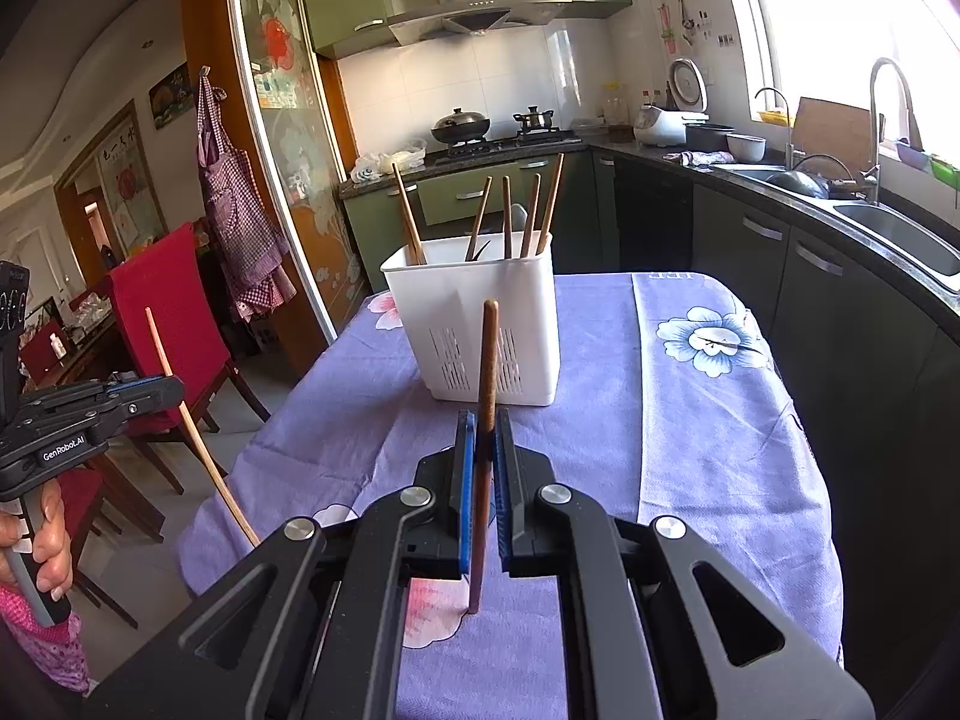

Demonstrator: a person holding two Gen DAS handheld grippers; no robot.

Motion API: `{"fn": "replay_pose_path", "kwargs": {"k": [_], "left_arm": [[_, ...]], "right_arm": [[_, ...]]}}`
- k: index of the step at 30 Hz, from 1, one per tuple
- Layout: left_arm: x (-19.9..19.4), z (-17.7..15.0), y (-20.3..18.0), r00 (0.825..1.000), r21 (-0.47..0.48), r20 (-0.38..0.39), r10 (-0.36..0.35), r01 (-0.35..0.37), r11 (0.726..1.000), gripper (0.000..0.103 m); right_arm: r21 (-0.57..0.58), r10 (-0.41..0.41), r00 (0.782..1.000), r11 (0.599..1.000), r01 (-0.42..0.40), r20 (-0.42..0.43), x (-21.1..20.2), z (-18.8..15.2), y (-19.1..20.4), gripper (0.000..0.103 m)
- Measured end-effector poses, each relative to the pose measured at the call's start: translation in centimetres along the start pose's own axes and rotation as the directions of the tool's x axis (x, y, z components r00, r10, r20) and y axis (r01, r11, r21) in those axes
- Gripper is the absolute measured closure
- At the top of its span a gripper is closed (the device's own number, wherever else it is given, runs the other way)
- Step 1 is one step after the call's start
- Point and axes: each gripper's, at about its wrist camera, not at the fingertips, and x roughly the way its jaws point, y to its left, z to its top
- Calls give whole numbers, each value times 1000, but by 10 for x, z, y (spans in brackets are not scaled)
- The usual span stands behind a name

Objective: Organize utensils
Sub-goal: 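Lift the chopstick in the left gripper over the basket while the right lifts its chopstick there, then open the left gripper to drop its chopstick into the basket while the right drops its chopstick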

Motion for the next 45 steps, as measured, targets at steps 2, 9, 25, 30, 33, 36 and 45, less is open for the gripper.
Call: {"fn": "replay_pose_path", "kwargs": {"k": [2,9,25,30,33,36,45], "left_arm": [[-1,0,1,1000,-3,4,-1,1,1000,98],[-2,4,-4,1000,16,9,2,-2,1000,98],[4,42,-11,998,30,34,-46,45,999,98],[4,78,-10,996,29,55,-75,74,997,98],[0,104,-11,992,38,91,-91,88,995,98],[-5,132,-13,984,44,139,-108,102,994,98],[3,210,-13,950,38,297,-95,87,995,98]], "right_arm": [[4,1,1000,1000,-1,1,-1,-1,0,96],[1,4,1000,1000,-4,2,-1,-1,0,96],[-44,33,997,999,-30,64,-11,45,14,96],[-83,67,991,995,-58,112,-17,86,28,96],[-111,84,983,992,-66,162,-21,120,39,96],[-128,94,972,989,-68,217,-22,158,47,96],[-121,59,952,992,-24,301,17,236,43,96]]}}
